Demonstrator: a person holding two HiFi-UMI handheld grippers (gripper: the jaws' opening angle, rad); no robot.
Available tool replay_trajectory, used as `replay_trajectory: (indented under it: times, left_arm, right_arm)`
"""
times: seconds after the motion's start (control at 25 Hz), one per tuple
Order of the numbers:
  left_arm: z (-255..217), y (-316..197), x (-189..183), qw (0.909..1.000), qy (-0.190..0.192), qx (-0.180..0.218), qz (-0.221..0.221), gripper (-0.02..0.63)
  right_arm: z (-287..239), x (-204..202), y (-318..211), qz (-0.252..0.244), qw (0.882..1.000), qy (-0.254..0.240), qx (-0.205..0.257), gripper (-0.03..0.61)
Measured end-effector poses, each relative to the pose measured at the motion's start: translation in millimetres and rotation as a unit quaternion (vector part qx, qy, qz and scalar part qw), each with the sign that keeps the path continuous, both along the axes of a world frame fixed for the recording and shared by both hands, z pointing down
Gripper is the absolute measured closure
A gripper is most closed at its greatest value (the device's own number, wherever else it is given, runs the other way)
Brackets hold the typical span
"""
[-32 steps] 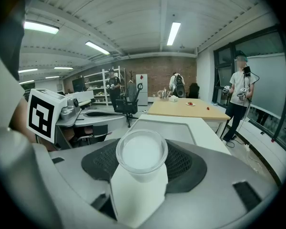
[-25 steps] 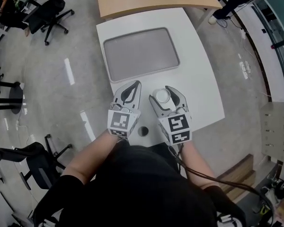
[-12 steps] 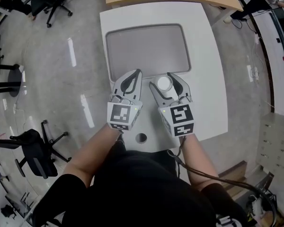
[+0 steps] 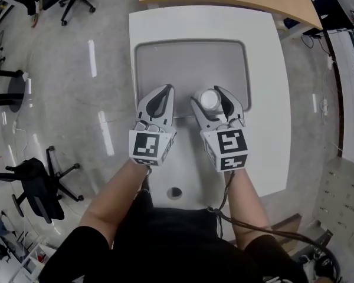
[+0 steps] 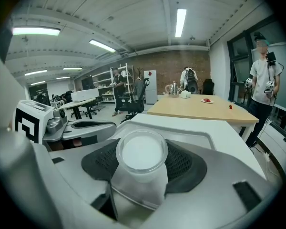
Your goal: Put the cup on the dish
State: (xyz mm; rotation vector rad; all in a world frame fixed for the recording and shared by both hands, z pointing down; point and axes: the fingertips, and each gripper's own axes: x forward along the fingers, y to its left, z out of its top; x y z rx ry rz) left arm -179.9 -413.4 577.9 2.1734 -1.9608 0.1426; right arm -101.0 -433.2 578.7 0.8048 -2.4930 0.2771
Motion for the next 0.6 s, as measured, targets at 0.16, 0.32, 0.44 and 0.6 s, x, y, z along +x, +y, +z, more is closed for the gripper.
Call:
replay_trajectory:
  times: [0.16, 0.32, 0.44, 0.6]
  left_arm:
    - [11, -9, -5, 0.9999, -0.001, -0.007, -0.009, 0.606]
    - [14, -14, -10, 0.9998, 0.007, -0.007, -0.017, 0.607]
    - [16, -19, -16, 0.9995, 0.015, -0.006, -0.027, 0.607]
    - [19, -26, -22, 0.9993, 0.017, -0.003, -0.034, 0.607]
  right_arm:
    - [17, -10, -20, 0.001, 1.000, 0.006, -0.007, 0.302]
    - [26, -25, -31, -0.005, 1.000, 0.007, -0.005, 0.302]
    - [33, -35, -36, -0.012, 1.000, 0.010, -0.007, 0.302]
    - [45, -42, -39, -0.018, 1.000, 0.016, -0.016, 0.302]
